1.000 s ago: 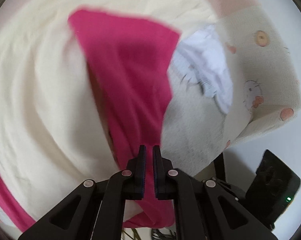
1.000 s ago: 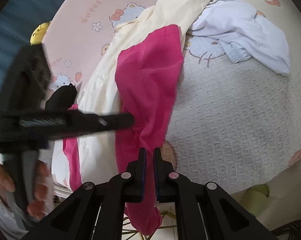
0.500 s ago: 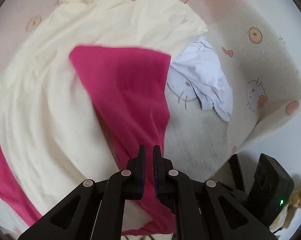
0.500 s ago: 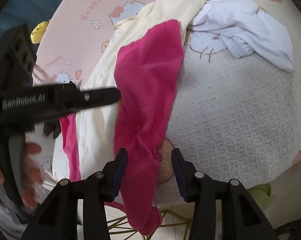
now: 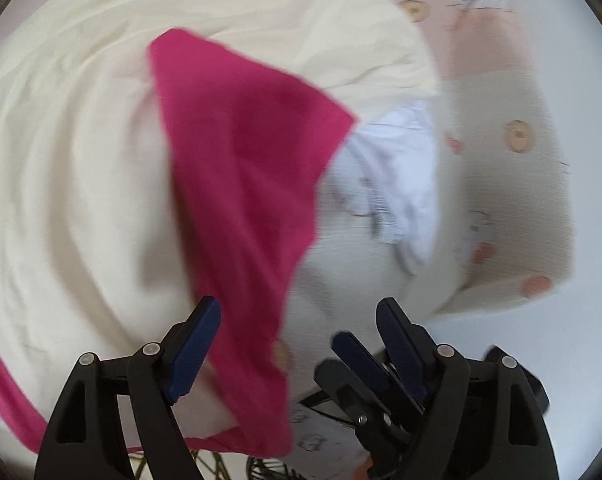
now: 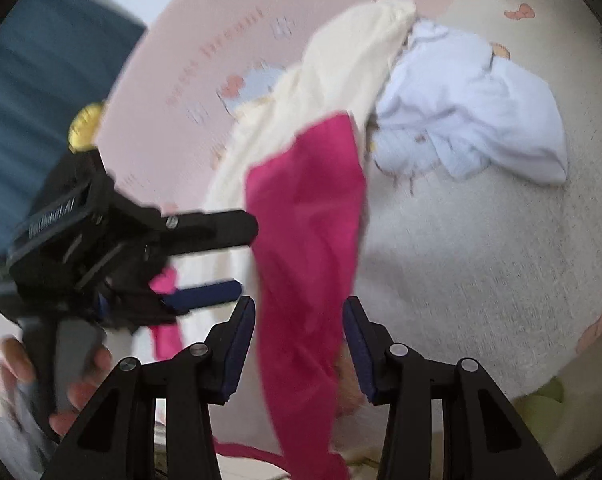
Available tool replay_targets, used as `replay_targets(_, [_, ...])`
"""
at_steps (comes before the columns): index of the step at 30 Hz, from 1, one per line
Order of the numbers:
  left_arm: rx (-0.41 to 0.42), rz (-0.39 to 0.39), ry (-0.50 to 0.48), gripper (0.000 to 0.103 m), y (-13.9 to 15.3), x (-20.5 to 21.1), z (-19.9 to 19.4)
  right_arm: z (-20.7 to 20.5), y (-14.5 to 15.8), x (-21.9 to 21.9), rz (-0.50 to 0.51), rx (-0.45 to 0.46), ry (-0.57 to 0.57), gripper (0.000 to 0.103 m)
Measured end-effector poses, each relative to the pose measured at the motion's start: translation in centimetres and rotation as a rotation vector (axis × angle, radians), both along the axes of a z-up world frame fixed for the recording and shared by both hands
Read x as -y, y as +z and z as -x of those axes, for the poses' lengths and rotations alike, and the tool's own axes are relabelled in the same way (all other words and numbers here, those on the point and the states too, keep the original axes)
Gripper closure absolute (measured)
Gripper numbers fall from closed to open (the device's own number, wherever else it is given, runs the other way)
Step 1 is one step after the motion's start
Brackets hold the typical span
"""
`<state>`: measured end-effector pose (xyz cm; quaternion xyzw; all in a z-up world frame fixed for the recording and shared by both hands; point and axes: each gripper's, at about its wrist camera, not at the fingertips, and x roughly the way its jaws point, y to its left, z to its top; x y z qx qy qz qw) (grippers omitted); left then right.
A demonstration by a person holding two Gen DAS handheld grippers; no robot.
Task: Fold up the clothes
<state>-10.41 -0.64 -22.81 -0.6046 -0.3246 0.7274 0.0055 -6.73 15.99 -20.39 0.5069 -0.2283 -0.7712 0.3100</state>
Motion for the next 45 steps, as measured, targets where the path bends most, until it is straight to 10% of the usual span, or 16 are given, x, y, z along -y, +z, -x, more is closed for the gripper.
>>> replay_targets(15, [0.017,0.254,-0.072,0.024,-1.7,0.2,1.9,-0.6,-2.6,1.1,-0.018,0.083,0.091,0.058])
replay_targets(20, [-0.019,0.349,-0.1,0.071,-1.9,-0.2,3.0,-1.5,-3.1,1.5,-0.064,0.08,0.13,0.058])
replay_targets(27, [-0.086,0.454,-0.154,0.088,-1.3,-0.7,2.8,-1.9,-3.5,0.6,-0.052,0.091,0.125,0.058])
replay_targets(45, [-0.125,0.37,0.057,0.096,2.1,5.3,-0.3,-6.1,-0.8,3.3,-0.109,-0.053,0.193,0.054])
